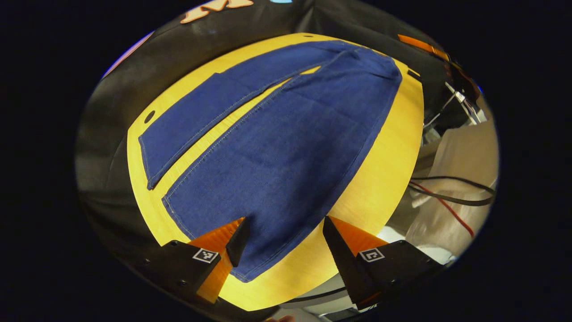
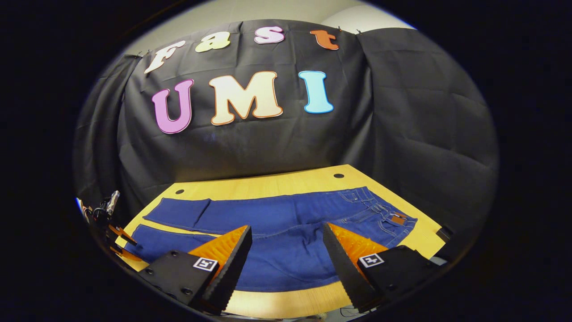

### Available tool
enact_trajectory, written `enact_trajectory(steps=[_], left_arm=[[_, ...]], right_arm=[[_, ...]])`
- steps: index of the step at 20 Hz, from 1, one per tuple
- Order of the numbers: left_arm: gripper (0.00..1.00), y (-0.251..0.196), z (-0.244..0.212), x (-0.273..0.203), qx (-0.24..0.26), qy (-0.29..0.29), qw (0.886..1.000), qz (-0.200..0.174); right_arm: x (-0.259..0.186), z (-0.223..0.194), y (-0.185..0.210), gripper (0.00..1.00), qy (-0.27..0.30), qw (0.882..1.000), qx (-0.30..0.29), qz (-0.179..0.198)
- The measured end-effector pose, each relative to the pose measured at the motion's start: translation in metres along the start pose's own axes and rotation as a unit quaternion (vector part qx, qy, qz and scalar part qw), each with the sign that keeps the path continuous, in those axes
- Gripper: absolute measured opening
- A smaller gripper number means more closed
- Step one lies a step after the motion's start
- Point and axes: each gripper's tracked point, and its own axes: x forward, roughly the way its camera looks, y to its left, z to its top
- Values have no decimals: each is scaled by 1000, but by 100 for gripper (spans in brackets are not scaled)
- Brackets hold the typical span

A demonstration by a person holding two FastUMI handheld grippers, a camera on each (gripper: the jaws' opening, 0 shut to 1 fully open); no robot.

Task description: Grasp the waist and the cuffs of the jeans and fold them to make the two legs overlap; first hold the waist and fold one-third of the jeans toward the cuffs, then hold the cuffs and fold the remaining one-third in the same direction to finish folding.

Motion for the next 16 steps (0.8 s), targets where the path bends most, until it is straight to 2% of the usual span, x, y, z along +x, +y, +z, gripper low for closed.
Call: enact_trajectory(steps=[2,4,6,7,16], left_arm=[[98,-1,-8,3,14,22,1000,-11],[98,-4,-15,7,27,39,999,-25],[97,-4,-18,12,35,48,998,-36],[98,-4,-17,12,37,50,997,-37],[95,-5,-17,16,49,88,993,-55]], right_arm=[[-3,-4,-3,95,2,1000,5,-6],[-5,-8,-6,99,5,1000,11,-11],[-6,-9,-7,94,6,1000,13,-17],[-6,-9,-7,98,6,1000,12,-18],[-4,-14,10,98,12,1000,-1,-9]])
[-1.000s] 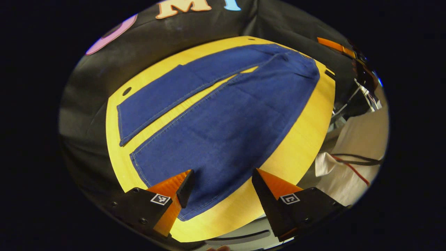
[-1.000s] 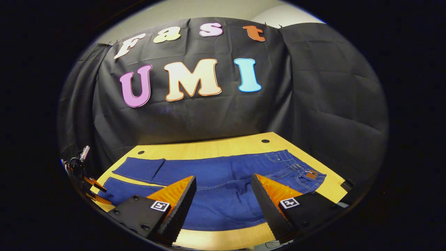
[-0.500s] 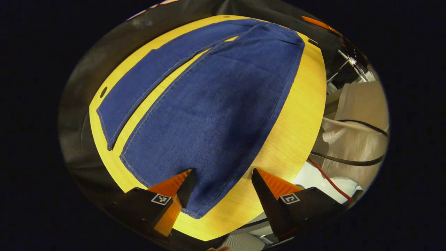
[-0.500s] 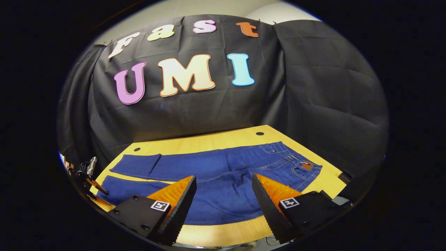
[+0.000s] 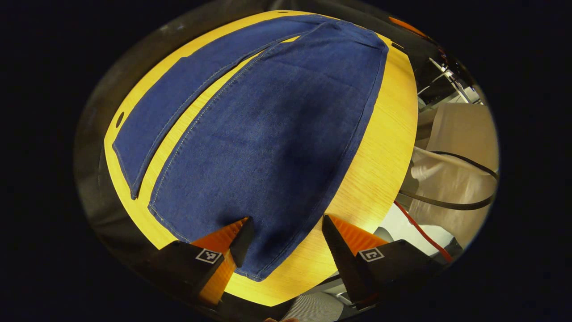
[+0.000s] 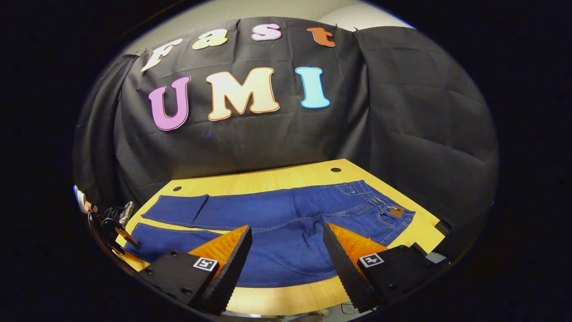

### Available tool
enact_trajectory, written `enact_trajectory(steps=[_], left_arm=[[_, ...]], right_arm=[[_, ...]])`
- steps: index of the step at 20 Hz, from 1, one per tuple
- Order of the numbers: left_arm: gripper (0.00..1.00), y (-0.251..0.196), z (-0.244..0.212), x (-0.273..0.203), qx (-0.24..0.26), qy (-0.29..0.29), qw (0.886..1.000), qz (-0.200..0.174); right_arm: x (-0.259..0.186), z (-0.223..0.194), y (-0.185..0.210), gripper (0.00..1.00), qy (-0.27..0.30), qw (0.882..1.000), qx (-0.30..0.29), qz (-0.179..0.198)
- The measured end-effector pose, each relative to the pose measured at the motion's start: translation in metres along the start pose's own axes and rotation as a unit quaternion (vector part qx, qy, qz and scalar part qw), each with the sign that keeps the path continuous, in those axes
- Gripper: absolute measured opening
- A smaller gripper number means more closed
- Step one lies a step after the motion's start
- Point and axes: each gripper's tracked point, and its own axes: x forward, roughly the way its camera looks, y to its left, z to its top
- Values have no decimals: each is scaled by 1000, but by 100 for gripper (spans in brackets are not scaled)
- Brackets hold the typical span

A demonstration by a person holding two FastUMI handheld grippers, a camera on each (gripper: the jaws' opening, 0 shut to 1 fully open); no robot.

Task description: Grasp the waist and the cuffs of the jeans and fold them to make the two legs overlap; first hold the waist and fold one-third of the jeans toward the cuffs, then hold the cuffs and fold the remaining one-third in the same direction to finish folding.

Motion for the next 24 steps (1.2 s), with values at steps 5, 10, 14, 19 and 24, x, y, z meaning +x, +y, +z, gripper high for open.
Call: enact_trajectory(steps=[5,10,14,19,24], left_arm=[[88,2,0,-1,-8,-4,1000,4],[53,5,-2,-2,-24,4,1000,10],[0,9,-5,-1,-20,6,1000,16],[0,12,-11,-2,-3,18,1000,0],[0,14,-14,-3,-2,24,1000,-15]], right_arm=[[3,1,3,99,-3,1000,0,3],[4,3,12,98,-6,1000,-5,9],[6,5,18,95,-8,1000,-2,15],[8,8,19,98,-4,999,-20,26],[19,8,24,94,16,996,-57,62]])
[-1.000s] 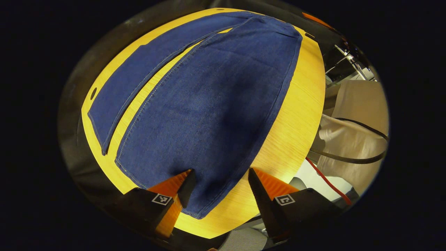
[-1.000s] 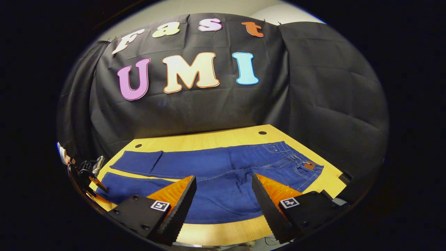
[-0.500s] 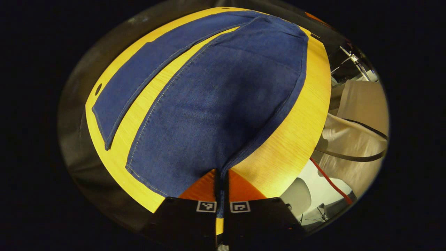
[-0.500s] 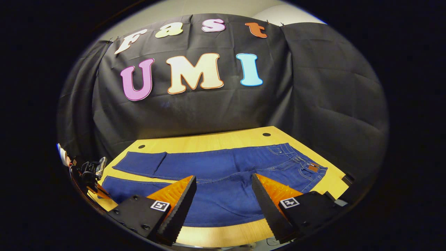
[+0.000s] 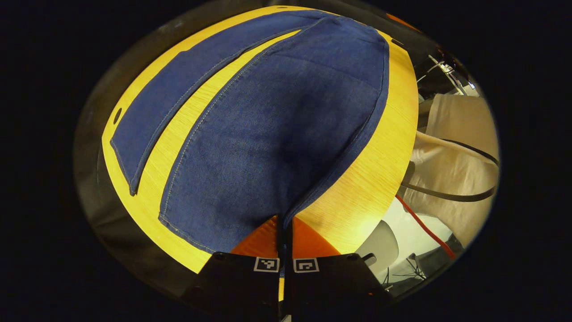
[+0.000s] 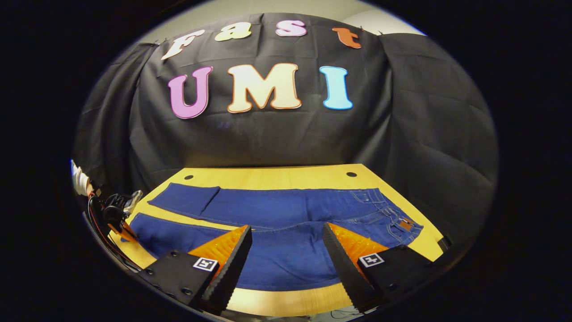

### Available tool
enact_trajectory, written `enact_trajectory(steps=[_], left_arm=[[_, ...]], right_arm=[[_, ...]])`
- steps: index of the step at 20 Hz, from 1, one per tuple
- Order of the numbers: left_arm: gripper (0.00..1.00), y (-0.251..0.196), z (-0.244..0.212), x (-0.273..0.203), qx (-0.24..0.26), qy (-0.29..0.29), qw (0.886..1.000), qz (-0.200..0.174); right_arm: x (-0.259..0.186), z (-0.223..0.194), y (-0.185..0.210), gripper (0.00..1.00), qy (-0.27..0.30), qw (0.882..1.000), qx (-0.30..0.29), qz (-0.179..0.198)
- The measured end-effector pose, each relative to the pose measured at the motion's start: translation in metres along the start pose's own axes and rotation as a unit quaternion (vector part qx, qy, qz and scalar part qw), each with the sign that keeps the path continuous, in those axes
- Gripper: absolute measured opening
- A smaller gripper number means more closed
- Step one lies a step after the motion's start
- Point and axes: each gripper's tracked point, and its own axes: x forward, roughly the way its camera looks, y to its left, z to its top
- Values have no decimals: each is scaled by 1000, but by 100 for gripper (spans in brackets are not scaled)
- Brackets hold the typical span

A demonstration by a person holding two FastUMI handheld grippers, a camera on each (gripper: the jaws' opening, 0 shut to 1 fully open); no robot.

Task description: Grasp the waist and the cuffs of the jeans and fold them to make the two legs overlap; first hold the waist and fold one-third of the jeans toward the cuffs, then hold the cuffs and fold the remaining one-third in the same direction to finish folding.

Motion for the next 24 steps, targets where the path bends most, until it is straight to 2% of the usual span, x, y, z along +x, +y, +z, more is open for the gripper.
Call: enact_trajectory(steps=[2,4,7,12,18,24], left_arm=[[0,3,1,-2,-1,3,1000,1],[0,3,2,0,2,2,1000,7],[0,2,3,3,-1,-1,1000,13],[0,3,1,5,-14,16,1000,18],[0,3,2,6,-39,44,998,34],[0,3,2,6,-71,57,995,43]], right_arm=[[8,4,3,98,6,1000,-10,13],[18,12,2,95,9,999,-26,23],[31,20,-6,99,22,997,-57,48],[37,19,-48,99,69,984,-147,76],[41,-11,-105,100,151,949,-246,125],[42,-68,-151,100,259,891,-328,176]])
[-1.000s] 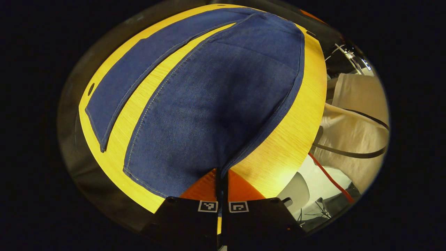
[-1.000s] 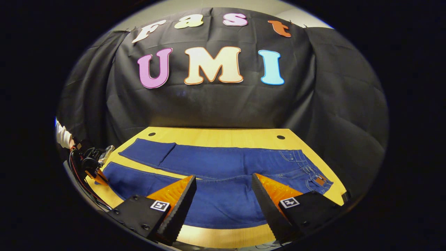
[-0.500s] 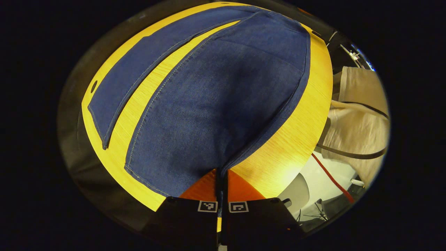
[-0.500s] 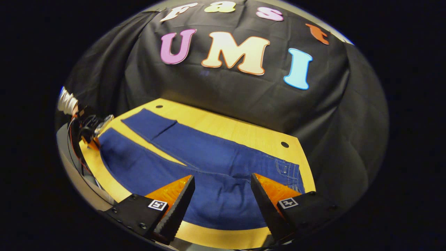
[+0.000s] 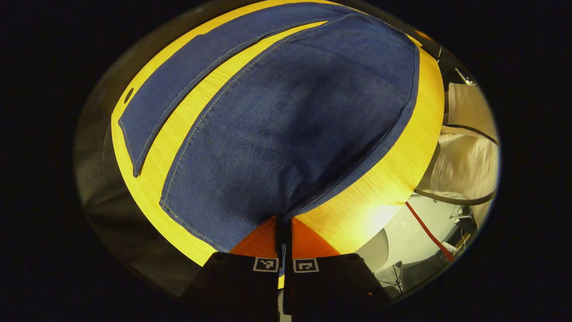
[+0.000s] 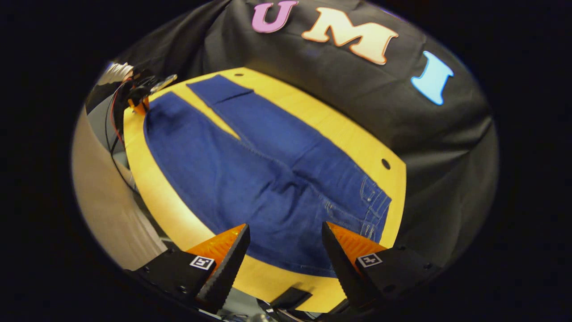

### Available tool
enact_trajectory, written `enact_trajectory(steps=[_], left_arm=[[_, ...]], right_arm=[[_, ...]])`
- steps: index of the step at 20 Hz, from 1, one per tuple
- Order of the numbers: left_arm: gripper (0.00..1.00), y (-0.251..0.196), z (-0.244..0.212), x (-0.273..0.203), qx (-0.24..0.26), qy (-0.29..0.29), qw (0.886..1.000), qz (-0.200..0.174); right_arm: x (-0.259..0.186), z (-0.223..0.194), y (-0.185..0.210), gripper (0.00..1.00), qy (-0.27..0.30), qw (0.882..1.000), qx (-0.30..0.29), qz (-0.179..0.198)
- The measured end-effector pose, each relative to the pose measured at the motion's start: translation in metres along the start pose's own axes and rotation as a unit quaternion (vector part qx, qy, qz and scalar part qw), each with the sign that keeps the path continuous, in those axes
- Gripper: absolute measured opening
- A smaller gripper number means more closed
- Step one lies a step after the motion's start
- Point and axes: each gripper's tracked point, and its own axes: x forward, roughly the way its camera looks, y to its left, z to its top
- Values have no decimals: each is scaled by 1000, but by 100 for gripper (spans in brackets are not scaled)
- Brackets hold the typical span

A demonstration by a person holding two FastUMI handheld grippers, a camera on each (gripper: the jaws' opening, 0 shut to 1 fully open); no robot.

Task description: Grasp the waist and the cuffs of the jeans and fold them to make the two legs overlap; first hold the waist and fold one-third of the jeans toward the cuffs, then hold the cuffs and fold the remaining one-third in the same direction to finish folding.

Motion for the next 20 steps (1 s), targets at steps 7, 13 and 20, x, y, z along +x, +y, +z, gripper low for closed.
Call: enact_trajectory(steps=[7,13,20], left_arm=[[0,0,0,-1,-12,10,1000,-2],[0,-1,1,-1,-16,28,999,-12],[0,-1,0,0,-13,40,999,-20]], right_arm=[[33,-60,7,100,124,984,-101,77],[50,-93,9,100,184,961,-174,114],[65,-107,14,100,228,946,-185,141]])
